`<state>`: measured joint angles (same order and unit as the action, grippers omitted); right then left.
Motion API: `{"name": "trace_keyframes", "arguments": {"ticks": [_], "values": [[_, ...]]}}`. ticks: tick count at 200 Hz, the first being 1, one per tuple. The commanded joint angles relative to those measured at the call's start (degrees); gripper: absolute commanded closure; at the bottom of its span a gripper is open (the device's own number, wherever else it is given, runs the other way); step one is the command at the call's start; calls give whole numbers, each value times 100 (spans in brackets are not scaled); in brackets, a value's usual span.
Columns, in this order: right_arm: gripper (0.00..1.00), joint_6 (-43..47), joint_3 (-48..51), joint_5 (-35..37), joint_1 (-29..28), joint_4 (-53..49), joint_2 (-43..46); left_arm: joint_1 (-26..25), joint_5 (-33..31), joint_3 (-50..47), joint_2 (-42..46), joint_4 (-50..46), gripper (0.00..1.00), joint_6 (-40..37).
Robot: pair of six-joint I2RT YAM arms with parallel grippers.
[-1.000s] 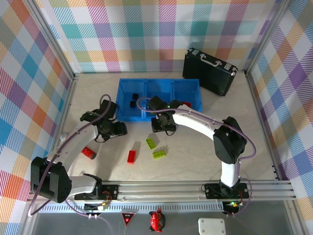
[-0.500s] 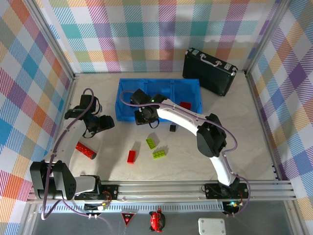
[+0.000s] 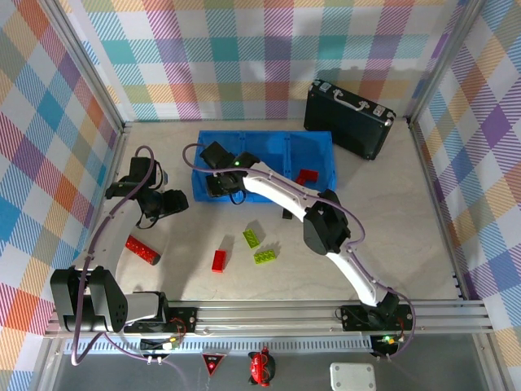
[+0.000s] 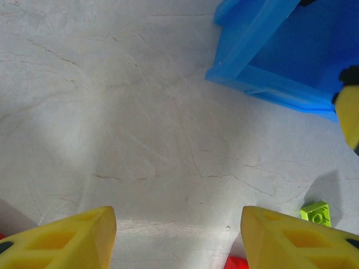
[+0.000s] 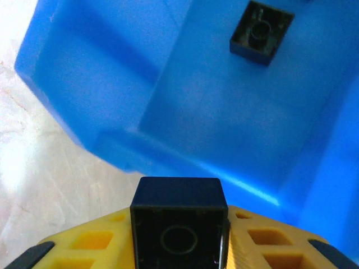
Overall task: Sort the legos into containers by color
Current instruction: Place the lego in the container.
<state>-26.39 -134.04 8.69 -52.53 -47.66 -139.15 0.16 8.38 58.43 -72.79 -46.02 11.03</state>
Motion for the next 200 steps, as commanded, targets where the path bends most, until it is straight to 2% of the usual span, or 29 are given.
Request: {"name": "trace_keyframes", "arguments": {"ticks": [1, 68, 142, 200], "values": [[61, 240, -474, 124, -38, 170, -285, 94, 69, -8, -2, 110, 40, -91], [60, 437, -852, 565, -38, 672, -800, 132, 137, -6, -16, 128, 40, -92], [61, -158, -855, 1846, -186, 1116, -1116, 203, 225, -8, -24, 164, 40, -74], [54, -279, -861, 1892, -213, 1105, -1246, 212, 260, -7, -25, 167, 40, -74]]}}
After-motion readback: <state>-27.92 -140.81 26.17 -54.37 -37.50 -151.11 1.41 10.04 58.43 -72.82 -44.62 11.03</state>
